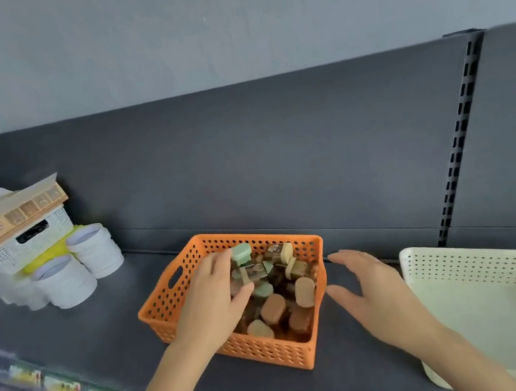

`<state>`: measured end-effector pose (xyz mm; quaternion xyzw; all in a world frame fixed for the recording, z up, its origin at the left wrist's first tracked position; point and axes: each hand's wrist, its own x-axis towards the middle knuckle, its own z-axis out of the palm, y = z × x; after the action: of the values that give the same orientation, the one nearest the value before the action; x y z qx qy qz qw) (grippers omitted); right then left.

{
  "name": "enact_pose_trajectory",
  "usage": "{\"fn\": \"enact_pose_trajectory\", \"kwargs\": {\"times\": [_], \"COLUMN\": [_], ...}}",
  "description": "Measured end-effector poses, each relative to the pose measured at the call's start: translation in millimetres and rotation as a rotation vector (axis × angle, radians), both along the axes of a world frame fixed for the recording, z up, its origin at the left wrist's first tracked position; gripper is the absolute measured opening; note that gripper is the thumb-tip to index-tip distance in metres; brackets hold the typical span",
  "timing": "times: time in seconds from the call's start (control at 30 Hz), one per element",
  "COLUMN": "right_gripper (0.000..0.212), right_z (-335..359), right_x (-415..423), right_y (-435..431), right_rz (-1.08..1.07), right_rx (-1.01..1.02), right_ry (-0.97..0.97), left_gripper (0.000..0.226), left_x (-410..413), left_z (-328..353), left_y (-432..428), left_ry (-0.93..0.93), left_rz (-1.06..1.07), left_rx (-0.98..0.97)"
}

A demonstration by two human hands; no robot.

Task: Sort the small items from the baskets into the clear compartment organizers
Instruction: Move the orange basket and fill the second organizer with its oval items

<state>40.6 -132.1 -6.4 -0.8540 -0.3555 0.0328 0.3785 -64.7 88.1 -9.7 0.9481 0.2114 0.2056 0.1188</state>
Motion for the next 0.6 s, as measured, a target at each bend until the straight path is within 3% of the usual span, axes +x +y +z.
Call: {"fn": "enact_pose_trajectory", "kwargs": {"times": [0.17,0.33,0.43,0.5,0.6], "right_gripper": [0.029,0.027,0.024,0.014,0.016], "right_z": [-11.7,-29.1,-37.3,-39.7,-41.0], "right_x": [-16.5,-27.1,-29.4,-29.3,-32.5], "right_y": [47.2,75.4,83.5,85.3,87.5], "right_rz": [-0.158,-0.295,-0.359,-0.407,-0.432], "right_rx": [0.168,0.195,0.202,0.236,0.288], "right_ry": [0.220,0.344,0.379,0.414,0.489], "left_gripper": [0.074,0.085,0.076,0.071,0.058], "left_x": [-20.6,-22.2,-16.2,-13.3,-11.9], "left_z": [0.4,-13.1,-20.6,-24.0,-28.6], "left_y": [86.7,142.6,158.6,163.9,166.4], "left_ry": [-0.011,0.186,0.225,0.202,0.158], "left_rz": [0.076,0.058,-0.008,-0.014,0.032], "left_rx": [-0.115,-0.288,-0.466,-0.527,-0.595]}}
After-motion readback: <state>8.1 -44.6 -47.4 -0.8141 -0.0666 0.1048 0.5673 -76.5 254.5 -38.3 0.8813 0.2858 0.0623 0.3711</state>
